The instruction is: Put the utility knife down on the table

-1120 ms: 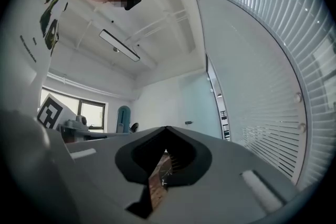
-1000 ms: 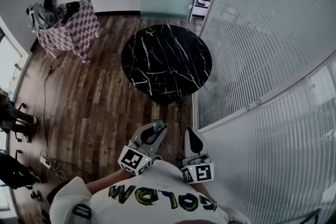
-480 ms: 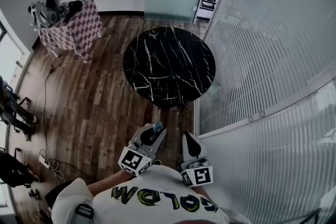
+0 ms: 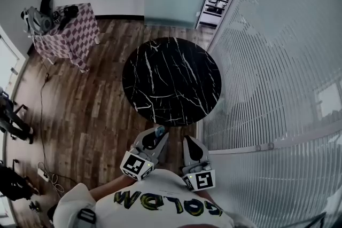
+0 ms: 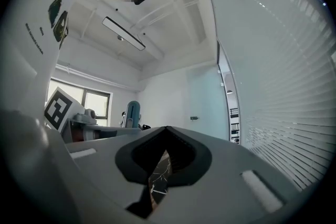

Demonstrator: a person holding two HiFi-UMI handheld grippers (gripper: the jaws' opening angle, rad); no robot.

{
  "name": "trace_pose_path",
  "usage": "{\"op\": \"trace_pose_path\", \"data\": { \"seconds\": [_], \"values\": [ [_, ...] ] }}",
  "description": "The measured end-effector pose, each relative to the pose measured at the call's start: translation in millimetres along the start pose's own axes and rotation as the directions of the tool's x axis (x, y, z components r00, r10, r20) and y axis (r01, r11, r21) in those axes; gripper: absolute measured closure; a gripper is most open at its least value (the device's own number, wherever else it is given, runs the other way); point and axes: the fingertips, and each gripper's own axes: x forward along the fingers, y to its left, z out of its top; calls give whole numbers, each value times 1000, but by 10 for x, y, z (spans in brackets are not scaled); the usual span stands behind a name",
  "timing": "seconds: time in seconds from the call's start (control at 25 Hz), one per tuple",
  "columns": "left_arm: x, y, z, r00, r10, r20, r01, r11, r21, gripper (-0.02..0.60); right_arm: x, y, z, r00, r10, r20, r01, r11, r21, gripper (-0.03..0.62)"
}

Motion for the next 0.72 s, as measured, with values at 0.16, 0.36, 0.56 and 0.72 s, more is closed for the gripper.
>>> {"op": "trace_pose_path", "data": {
  "seconds": [0.16, 0.36, 0.56, 0.72],
  "values": [
    [268, 399, 169, 1000, -19, 12, 19, 1000, 8, 506, 537, -105, 88, 1000, 8, 0, -8, 1000, -12, 592],
    [537, 898, 375, 1000, -18, 1, 18, 1000, 8, 506, 1161, -203, 153, 1000, 20, 9, -20, 999, -26, 592],
    [768, 1334, 479, 998, -27, 48, 26, 999, 21, 506, 1640, -314, 129, 1000, 11, 1, -11, 999, -35, 592],
    [880, 1567, 468, 999, -27, 27, 27, 1000, 4, 506, 1861, -336, 117, 1000, 13, 11, -13, 1000, -23, 592]
  ]
}}
